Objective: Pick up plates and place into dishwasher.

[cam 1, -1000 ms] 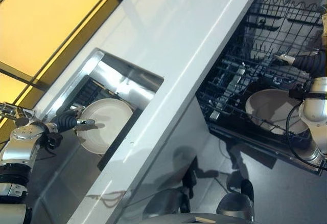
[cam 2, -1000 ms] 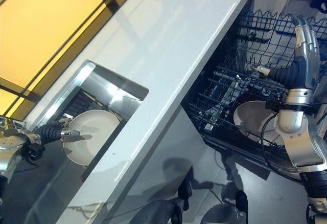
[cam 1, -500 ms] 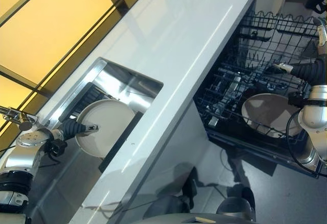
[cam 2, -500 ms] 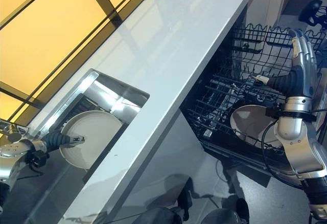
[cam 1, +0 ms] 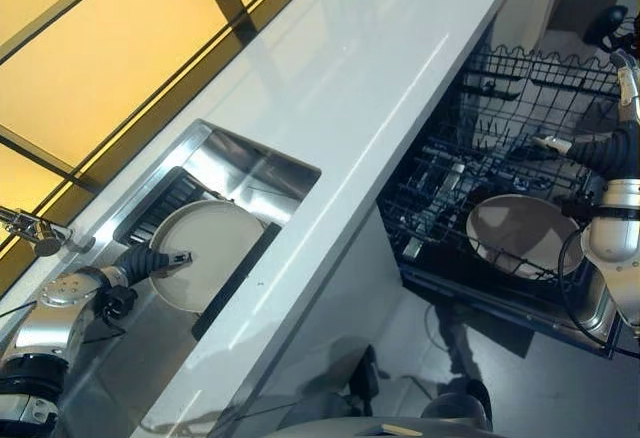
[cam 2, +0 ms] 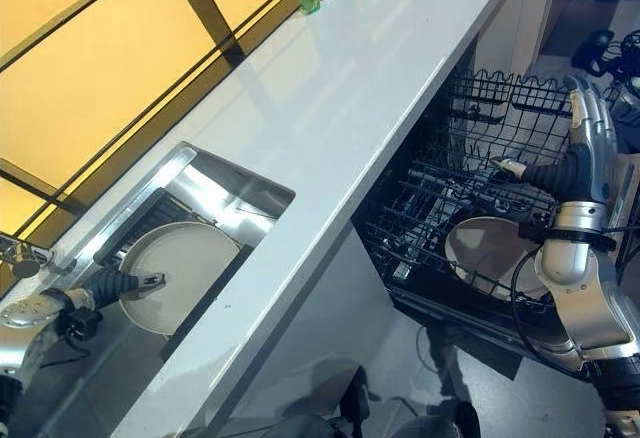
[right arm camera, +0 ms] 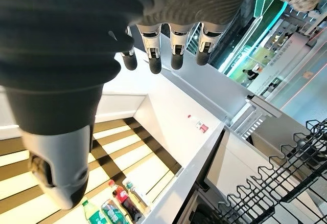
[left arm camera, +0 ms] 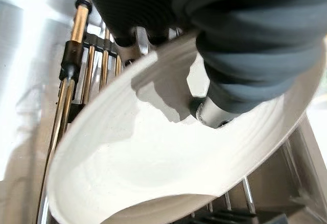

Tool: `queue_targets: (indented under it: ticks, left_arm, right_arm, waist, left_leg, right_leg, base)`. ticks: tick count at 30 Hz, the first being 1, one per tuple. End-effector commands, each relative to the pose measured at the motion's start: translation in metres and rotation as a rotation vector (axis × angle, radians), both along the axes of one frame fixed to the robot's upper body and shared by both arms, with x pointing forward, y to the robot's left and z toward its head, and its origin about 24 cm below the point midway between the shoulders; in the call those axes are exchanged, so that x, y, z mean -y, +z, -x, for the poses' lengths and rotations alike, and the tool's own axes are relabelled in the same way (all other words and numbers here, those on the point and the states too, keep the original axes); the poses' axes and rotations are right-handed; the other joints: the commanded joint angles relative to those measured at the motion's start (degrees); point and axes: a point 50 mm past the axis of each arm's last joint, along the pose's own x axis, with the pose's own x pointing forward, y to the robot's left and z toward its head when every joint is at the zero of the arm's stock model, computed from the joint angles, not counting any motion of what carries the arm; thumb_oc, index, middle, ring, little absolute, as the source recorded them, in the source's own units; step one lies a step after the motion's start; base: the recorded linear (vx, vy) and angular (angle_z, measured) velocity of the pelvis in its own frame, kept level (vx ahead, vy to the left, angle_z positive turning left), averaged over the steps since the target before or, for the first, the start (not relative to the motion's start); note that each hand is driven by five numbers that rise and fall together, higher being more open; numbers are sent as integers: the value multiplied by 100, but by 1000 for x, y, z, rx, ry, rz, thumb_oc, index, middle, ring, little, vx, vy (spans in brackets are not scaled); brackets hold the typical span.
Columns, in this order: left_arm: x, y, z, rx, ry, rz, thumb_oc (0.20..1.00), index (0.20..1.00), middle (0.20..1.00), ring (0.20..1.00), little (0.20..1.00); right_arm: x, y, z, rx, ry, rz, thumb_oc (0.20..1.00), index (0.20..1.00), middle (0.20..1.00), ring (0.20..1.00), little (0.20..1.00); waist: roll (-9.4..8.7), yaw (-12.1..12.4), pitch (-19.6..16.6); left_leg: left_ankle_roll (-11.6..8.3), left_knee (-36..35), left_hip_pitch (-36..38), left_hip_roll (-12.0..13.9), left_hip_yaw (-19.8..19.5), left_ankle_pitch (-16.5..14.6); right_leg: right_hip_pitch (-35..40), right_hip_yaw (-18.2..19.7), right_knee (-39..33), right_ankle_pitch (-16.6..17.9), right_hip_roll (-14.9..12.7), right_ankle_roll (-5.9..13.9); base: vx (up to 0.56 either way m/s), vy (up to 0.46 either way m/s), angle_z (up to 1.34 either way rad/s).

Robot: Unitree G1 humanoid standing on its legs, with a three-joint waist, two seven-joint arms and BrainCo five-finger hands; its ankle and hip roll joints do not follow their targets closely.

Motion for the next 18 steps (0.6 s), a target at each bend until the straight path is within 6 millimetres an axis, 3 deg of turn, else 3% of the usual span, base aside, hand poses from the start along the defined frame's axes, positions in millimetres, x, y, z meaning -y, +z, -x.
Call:
queue_targets:
  ticks: [1, 12, 18]
  left_arm:
    - [-23, 48, -11, 280, 156, -138, 200, 200, 200, 200, 200]
    - [-45, 106, 3, 706, 535, -487, 200, 200, 200, 200, 200]
    - [-46, 126, 13, 886, 669, -527, 200, 200, 200, 200, 200]
  right_arm:
    - [-9, 31, 10, 201, 51, 30, 1000, 1000, 1000, 1000, 1000]
    - [-17, 31, 11, 303, 57, -37, 1000, 1000, 1000, 1000, 1000]
    - [-23, 36, 12, 379, 86, -58, 1000, 1000, 1000, 1000, 1000]
  waist:
    - [-169, 351, -319]
    - [-762, 787, -542]
    - [-972, 950, -637]
  left_leg:
    - [-362, 395, -45, 313, -36, -448]
    - [-416, 507, -109, 503, -264, -529]
    - [-458, 552, -118, 573, -357, -557]
  right_leg:
    - [-624, -180, 1073, -501, 43, -289]
    - [-421, -484, 990, -535, 209, -409]
    - [-318, -583, 925, -531, 283, -458]
  base:
    - [-70, -112, 4]
    - [-72, -146, 7]
    - [-58, -106, 8]
